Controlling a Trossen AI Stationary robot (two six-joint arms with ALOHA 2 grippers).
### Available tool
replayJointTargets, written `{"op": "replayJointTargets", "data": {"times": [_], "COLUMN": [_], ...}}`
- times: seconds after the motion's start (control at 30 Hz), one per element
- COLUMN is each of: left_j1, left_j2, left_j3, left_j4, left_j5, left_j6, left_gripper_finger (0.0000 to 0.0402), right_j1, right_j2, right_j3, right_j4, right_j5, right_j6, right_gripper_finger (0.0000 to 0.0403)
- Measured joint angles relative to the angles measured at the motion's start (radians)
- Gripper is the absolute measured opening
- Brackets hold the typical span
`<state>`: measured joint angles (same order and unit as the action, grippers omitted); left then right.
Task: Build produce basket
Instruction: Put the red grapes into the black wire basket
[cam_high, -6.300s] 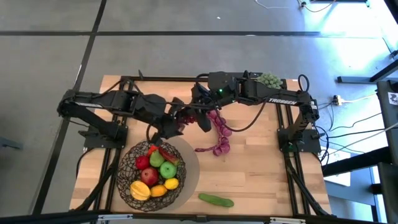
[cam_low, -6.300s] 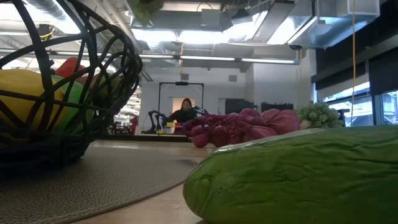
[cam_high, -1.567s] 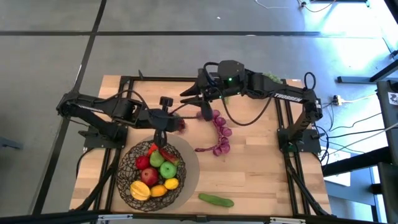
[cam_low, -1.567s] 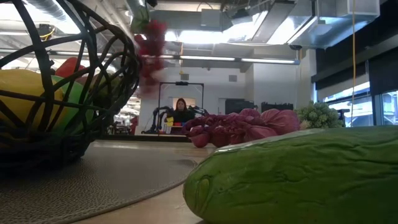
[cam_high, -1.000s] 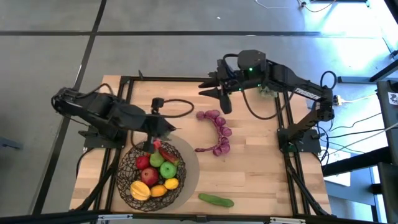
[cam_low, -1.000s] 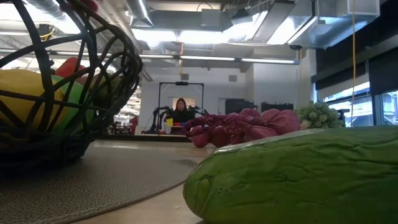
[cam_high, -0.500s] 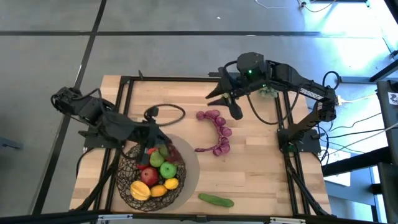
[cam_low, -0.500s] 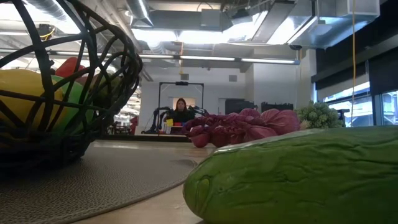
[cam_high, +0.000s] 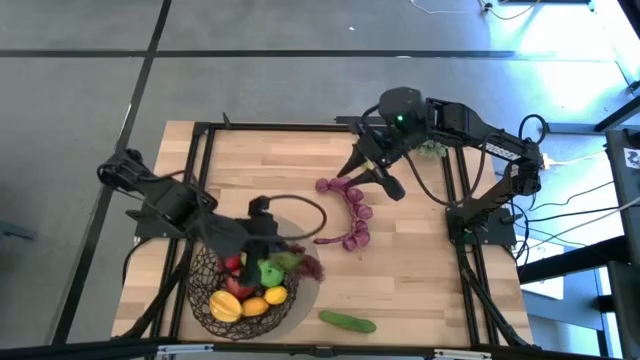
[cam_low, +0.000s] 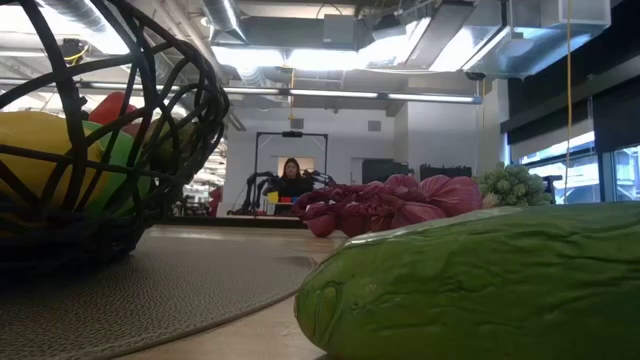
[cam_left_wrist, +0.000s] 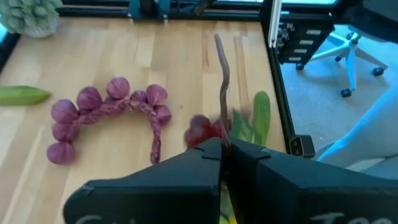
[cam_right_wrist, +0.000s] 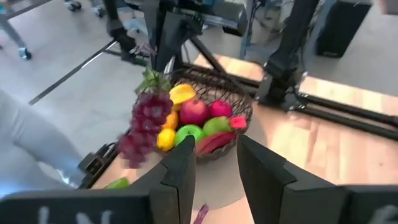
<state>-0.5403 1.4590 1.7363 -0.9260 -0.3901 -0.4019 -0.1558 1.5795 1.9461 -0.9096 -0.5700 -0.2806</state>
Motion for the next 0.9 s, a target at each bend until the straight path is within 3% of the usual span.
{"op": "replayJointTargets", "data": {"times": [0.23,0.57,0.77,0.9], "left_j1": [-0.028,-0.065,-0.086,-0.098], "left_j2": [0.039,0.04,0.04,0.04], "left_j3": [-0.001,-0.001,-0.001,-0.001], "left_j4": [0.001,-0.005,-0.065,-0.119], "left_j5": [0.0,-0.001,-0.001,0.005], "left_j6": [-0.008,-0.01,-0.057,-0.118], "left_gripper_finger": [0.0,0.0,0.0,0.0], "right_j1": [0.0,0.023,0.025,0.029], "right_j2": [0.001,0.001,0.001,0.001], "right_j3": [0.0,-0.005,-0.037,-0.064], "right_j4": [-0.066,-0.066,-0.07,-0.075], "right_j5": [-0.06,-0.066,-0.175,-0.193], "right_j6": [-0.054,-0.062,-0.072,-0.079], "right_gripper_finger": [0.0113,0.0113,0.0113,0.0113]}}
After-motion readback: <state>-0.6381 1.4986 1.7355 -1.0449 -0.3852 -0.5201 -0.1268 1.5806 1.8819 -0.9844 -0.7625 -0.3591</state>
